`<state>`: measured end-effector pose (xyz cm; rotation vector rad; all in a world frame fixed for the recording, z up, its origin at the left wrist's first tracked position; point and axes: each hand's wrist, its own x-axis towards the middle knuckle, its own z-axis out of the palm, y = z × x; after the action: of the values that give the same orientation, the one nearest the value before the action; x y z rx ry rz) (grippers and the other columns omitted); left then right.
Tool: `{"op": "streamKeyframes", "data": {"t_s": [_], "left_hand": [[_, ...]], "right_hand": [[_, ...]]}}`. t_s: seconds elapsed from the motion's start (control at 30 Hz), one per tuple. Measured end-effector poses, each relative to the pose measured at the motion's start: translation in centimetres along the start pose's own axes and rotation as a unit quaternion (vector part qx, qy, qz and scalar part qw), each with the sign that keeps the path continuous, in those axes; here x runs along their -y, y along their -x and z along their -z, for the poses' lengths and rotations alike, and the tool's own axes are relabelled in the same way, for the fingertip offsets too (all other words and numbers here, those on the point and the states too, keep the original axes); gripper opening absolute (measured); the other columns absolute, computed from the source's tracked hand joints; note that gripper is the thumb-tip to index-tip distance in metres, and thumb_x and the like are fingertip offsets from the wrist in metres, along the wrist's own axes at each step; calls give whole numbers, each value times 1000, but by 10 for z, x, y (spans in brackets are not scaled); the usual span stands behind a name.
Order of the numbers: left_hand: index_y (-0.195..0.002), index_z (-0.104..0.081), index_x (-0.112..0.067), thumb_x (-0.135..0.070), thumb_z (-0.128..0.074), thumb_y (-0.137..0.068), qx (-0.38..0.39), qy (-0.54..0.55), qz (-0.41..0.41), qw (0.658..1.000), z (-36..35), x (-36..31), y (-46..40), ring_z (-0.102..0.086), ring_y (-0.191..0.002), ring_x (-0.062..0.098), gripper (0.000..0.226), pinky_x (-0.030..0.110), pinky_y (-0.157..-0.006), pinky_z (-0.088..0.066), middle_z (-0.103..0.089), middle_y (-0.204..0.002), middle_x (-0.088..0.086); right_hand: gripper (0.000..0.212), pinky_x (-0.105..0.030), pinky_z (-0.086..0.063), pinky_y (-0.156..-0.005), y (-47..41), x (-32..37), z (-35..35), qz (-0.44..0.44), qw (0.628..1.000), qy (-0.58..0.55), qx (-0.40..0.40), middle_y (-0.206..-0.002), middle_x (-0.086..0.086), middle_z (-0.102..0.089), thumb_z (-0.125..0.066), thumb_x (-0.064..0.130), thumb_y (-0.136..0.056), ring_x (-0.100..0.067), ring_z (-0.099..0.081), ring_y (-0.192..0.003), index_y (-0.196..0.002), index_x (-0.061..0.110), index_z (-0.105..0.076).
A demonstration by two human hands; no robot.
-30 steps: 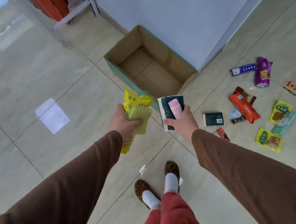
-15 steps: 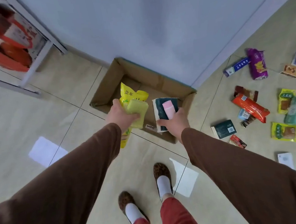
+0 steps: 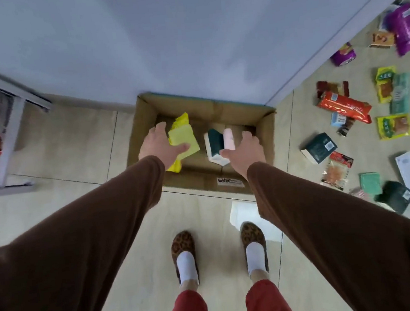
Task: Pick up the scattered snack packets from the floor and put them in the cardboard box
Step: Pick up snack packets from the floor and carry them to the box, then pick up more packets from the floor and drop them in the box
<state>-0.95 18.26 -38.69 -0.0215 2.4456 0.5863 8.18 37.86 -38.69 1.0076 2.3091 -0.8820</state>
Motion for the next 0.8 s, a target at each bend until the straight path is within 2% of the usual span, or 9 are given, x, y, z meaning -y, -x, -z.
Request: {"op": "streamKeyframes", "data": {"t_s": [0.13,0.3,0.43,0.57,0.8], "left_hand": [[-135,-50,-18,-37,-75,-82,-15,-80,-126,989,14,-1,14,-49,-123,28,62,43,-99,-44,-54,-131,6],[-131,-52,-19,-34,-72,-84,26,-154,-228,961,26,-23,41,-50,-119,27,53,42,-99,-44,-56,-128,5],[-127,-55,-20,-32,-69,-88,28,-179,-281,942,27,-55,65,-52,-117,24,43,39,-95,-46,-58,-125,0],[-123,-58,-20,-30,-66,-90,45,-231,-335,913,9,-105,100,-53,-115,22,35,37,-94,-47,-60,-123,-1],[-115,-58,-21,-30,-66,-88,79,-272,-384,879,-79,-206,177,-54,-111,25,29,39,-87,-47,-60,-114,0]], "right_hand": [[55,-41,-44,-102,24,3,6,77,994,70,-33,-138,-8,-52,-66,30,-91,-28,-47,-125,-141,15,-47],[50,-38,-41,-101,56,-7,32,128,982,124,-61,-137,-5,-52,-62,22,-91,-27,-45,-125,-140,19,-51],[45,-38,-42,-102,81,-30,57,128,984,91,-80,-135,-2,-54,-61,19,-92,-26,-47,-124,-136,20,-54],[32,-39,-44,-95,108,-75,92,111,983,100,-108,-125,-4,-58,-59,21,-92,-28,-50,-114,-124,18,-57],[34,-41,-43,-97,157,-204,151,63,988,43,-136,-127,-4,-57,-63,22,-91,-27,-48,-120,-125,19,-59]]}}
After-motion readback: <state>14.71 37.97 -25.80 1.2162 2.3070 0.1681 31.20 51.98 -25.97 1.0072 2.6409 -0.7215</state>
